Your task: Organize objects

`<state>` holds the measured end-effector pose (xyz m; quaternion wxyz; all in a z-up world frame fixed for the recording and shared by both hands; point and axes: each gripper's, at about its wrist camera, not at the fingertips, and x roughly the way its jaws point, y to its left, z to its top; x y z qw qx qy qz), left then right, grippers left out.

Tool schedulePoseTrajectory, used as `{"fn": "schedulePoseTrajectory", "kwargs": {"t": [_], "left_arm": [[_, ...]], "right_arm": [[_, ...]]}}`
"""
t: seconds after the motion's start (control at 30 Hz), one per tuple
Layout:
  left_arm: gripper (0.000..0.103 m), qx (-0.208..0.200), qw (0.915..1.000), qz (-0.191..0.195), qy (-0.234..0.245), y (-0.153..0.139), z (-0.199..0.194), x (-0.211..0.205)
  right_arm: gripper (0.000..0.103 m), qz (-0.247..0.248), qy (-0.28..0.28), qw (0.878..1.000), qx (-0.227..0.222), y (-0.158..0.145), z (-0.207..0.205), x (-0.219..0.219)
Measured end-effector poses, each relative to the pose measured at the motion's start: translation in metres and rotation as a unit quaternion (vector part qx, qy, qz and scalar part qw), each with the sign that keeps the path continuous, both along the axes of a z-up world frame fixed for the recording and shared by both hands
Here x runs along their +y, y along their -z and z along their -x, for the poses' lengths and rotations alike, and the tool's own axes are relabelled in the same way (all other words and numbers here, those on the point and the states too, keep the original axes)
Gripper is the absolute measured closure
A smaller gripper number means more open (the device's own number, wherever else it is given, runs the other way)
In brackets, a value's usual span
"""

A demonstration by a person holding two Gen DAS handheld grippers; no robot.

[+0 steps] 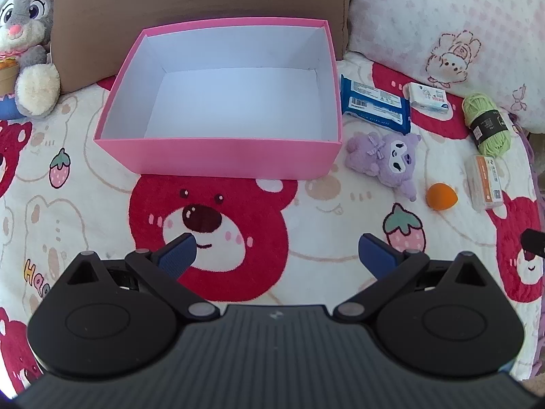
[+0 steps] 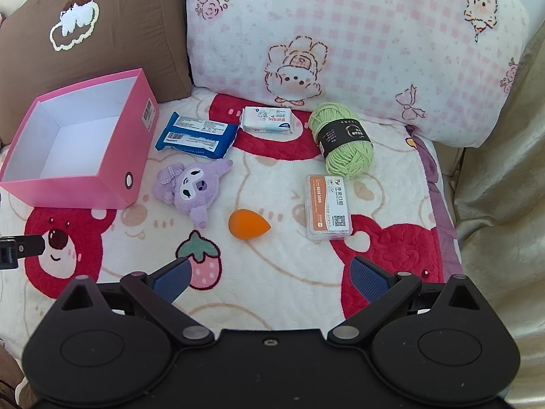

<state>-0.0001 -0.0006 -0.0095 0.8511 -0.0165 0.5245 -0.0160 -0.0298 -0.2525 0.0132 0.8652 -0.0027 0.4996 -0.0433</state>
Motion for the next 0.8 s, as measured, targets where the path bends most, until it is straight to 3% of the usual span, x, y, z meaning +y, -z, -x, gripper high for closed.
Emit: {"fn": "schedulePoseTrajectory", "kwargs": {"t": [0.8], "left_arm": [[0.000,0.000,0.9997,0.008,0.022,-0.0064,-0.0036,0.0005]], "right_arm": [[0.002,0.006,0.000,1.000,0.004,0.0030,-0.0025,0.0023]]}}
